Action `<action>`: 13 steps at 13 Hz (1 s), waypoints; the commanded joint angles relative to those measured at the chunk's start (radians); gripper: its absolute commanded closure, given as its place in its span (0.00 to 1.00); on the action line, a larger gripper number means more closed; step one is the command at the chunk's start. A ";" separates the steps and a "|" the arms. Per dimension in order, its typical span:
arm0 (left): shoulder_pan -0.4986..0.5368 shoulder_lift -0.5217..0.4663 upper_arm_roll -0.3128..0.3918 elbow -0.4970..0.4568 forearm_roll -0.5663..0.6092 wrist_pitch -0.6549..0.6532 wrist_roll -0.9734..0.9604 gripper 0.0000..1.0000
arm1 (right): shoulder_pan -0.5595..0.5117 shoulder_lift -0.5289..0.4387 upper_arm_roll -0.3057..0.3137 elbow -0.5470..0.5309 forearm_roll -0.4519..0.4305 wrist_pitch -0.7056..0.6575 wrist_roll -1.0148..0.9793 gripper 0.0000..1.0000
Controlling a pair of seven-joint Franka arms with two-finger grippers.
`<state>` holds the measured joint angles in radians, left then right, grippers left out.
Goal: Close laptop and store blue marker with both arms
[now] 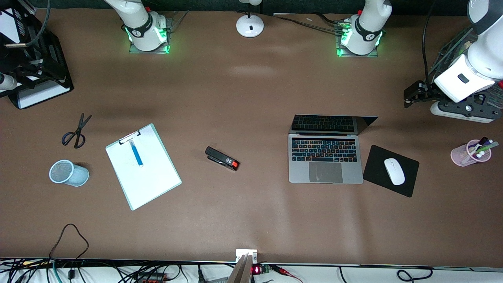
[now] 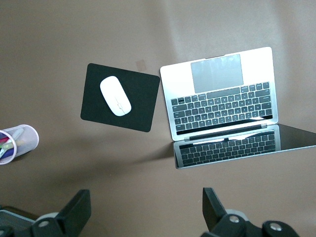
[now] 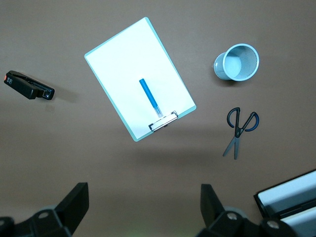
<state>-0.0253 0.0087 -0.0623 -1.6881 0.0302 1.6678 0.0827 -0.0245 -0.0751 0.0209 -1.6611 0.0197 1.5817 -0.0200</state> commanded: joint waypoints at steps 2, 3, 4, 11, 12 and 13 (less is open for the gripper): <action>-0.001 -0.003 -0.001 0.015 0.017 -0.020 0.002 0.00 | -0.009 -0.006 0.004 0.010 0.016 -0.031 -0.017 0.00; 0.001 -0.003 -0.001 0.015 0.017 -0.020 0.002 0.00 | -0.009 -0.003 0.004 0.014 0.017 -0.031 -0.017 0.00; -0.001 -0.003 -0.001 0.016 0.017 -0.020 0.002 0.00 | -0.009 0.006 0.005 0.014 0.019 -0.026 -0.017 0.00; -0.001 0.007 -0.001 0.025 0.007 -0.032 -0.009 0.00 | -0.006 0.167 0.005 -0.081 0.014 0.163 -0.105 0.00; -0.001 0.031 -0.001 0.028 0.004 -0.045 -0.008 0.00 | -0.006 0.190 0.005 -0.107 0.014 0.214 -0.139 0.00; -0.002 0.051 -0.004 0.044 0.002 -0.065 -0.009 0.00 | -0.006 0.224 0.005 -0.126 0.008 0.275 -0.182 0.00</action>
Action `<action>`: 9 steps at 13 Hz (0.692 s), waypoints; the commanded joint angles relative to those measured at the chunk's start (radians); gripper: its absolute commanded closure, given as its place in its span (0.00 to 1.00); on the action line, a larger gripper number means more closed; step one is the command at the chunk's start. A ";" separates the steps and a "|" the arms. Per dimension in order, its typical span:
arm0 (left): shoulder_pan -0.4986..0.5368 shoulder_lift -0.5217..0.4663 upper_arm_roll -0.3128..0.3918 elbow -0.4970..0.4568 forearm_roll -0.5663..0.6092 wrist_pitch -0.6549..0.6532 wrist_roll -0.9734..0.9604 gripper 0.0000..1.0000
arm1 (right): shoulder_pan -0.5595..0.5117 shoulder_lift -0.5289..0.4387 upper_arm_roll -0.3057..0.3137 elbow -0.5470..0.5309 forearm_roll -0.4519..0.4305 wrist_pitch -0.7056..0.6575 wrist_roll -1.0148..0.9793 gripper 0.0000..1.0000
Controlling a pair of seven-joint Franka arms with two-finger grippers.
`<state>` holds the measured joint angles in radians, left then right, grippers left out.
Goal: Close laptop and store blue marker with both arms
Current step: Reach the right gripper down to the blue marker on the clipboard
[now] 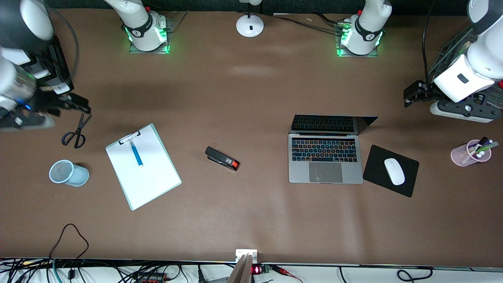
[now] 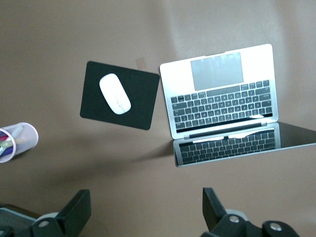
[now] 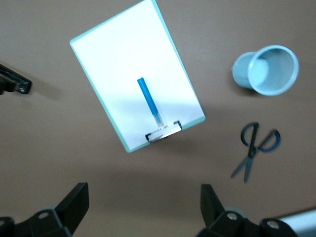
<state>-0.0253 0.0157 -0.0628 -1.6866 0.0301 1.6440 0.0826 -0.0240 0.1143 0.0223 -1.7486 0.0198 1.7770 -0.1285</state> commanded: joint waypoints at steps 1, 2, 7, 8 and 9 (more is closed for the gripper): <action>-0.007 0.056 -0.005 0.065 0.002 -0.070 -0.010 0.00 | -0.008 0.079 0.004 -0.051 0.008 0.134 -0.116 0.00; -0.011 0.082 -0.005 0.106 0.004 -0.087 -0.012 0.00 | -0.008 0.128 0.004 -0.052 0.008 0.195 -0.144 0.00; -0.010 0.196 -0.005 0.205 0.017 -0.125 0.000 0.00 | 0.001 0.310 0.008 -0.043 0.006 0.415 -0.327 0.28; -0.001 0.199 -0.003 0.203 0.011 -0.127 0.006 0.00 | 0.007 0.332 0.008 -0.043 0.006 0.438 -0.339 0.31; -0.001 0.202 -0.003 0.196 0.010 -0.127 0.005 0.02 | 0.013 0.349 0.008 -0.043 0.006 0.452 -0.339 0.32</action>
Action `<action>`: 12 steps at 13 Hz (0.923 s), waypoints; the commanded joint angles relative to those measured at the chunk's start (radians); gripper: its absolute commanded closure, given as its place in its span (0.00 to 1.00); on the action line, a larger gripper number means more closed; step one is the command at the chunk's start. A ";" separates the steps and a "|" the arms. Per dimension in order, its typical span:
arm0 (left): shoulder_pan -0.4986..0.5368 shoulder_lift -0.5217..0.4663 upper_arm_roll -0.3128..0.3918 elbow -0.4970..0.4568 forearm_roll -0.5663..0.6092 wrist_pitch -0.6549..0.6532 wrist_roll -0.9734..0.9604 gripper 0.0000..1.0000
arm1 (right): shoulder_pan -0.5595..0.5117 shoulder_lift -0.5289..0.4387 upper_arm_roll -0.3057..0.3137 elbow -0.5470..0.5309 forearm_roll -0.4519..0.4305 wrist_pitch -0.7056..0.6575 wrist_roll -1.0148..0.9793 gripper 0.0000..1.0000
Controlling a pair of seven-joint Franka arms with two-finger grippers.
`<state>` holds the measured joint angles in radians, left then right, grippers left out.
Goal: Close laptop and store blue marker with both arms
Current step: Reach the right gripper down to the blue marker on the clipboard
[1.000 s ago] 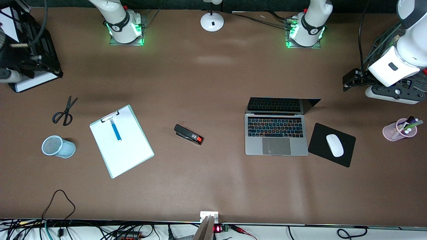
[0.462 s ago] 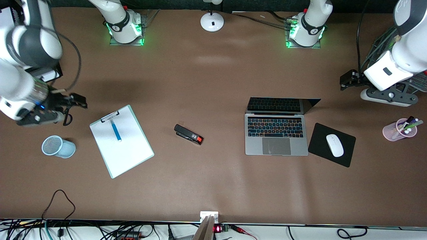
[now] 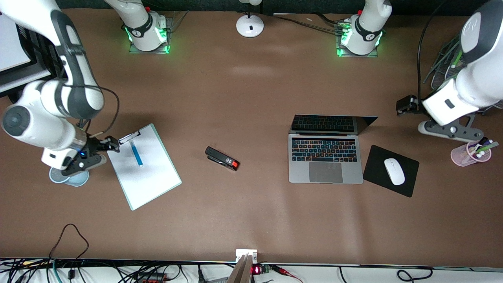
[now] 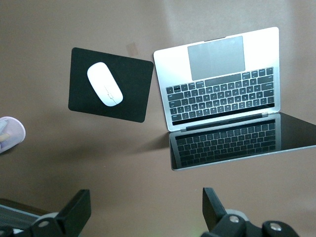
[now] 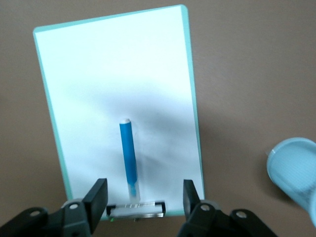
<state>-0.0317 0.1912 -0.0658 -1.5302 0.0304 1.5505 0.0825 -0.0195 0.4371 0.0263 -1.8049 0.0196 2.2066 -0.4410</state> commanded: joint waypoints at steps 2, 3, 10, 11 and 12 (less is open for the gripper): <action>0.003 0.027 -0.003 0.036 0.008 -0.038 0.005 0.37 | 0.032 0.048 0.004 0.015 0.002 0.048 -0.027 0.38; 0.003 0.027 -0.005 0.035 0.000 -0.040 -0.009 0.50 | 0.035 0.061 0.004 0.015 0.002 0.062 -0.025 0.42; -0.002 0.024 -0.011 0.035 -0.052 -0.159 -0.027 1.00 | 0.072 0.167 0.003 0.051 -0.029 0.096 -0.013 0.55; -0.007 0.021 -0.011 0.033 -0.053 -0.179 -0.041 1.00 | 0.072 0.178 0.003 0.055 -0.032 0.096 -0.013 0.56; -0.008 0.019 -0.015 0.033 -0.079 -0.213 -0.081 1.00 | 0.075 0.183 0.003 0.058 -0.043 0.097 -0.013 0.59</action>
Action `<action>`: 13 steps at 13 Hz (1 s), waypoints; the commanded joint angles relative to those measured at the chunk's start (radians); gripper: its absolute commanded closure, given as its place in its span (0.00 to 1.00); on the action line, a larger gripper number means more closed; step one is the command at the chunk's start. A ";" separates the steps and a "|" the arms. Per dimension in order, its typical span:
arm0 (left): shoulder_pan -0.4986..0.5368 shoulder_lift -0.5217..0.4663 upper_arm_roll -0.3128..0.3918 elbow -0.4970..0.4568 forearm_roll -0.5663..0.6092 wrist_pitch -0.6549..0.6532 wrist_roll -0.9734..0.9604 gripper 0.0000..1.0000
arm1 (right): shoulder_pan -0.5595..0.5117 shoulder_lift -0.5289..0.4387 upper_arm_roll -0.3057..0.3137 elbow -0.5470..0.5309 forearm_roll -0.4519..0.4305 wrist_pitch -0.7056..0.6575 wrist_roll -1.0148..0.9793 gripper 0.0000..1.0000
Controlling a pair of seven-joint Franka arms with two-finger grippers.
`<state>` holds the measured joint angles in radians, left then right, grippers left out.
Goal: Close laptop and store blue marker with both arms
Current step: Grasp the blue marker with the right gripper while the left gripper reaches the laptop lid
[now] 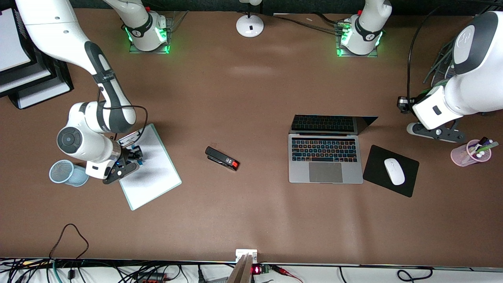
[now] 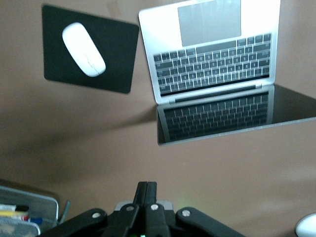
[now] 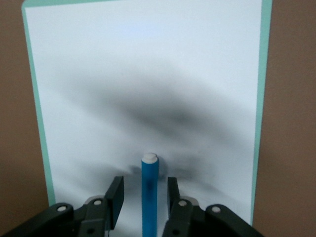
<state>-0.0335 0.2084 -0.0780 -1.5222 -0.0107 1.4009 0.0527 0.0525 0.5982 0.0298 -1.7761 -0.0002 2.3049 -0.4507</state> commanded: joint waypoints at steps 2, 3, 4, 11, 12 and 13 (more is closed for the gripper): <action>-0.006 -0.007 -0.045 0.010 -0.084 -0.117 -0.143 1.00 | 0.004 0.037 0.001 0.036 -0.049 -0.001 -0.003 0.61; -0.005 -0.032 -0.078 -0.018 -0.086 -0.111 -0.186 1.00 | 0.003 0.046 0.001 0.040 -0.050 -0.001 -0.003 0.63; -0.005 -0.047 -0.106 -0.048 -0.086 -0.111 -0.221 1.00 | 0.004 0.052 -0.001 0.044 -0.050 0.001 -0.002 0.63; 0.006 -0.282 -0.236 -0.482 -0.088 0.211 -0.340 0.99 | 0.004 0.090 0.001 0.058 -0.046 -0.001 0.001 0.75; 0.006 -0.291 -0.236 -0.512 -0.088 0.246 -0.340 0.99 | 0.006 0.089 0.001 0.058 -0.041 -0.001 0.001 0.84; 0.006 -0.291 -0.236 -0.519 -0.088 0.262 -0.341 0.99 | 0.004 0.087 0.001 0.072 -0.035 -0.002 0.003 0.93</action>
<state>-0.0422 -0.0226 -0.3138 -1.9625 -0.0827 1.6057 -0.2869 0.0546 0.6741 0.0295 -1.7331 -0.0382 2.3059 -0.4505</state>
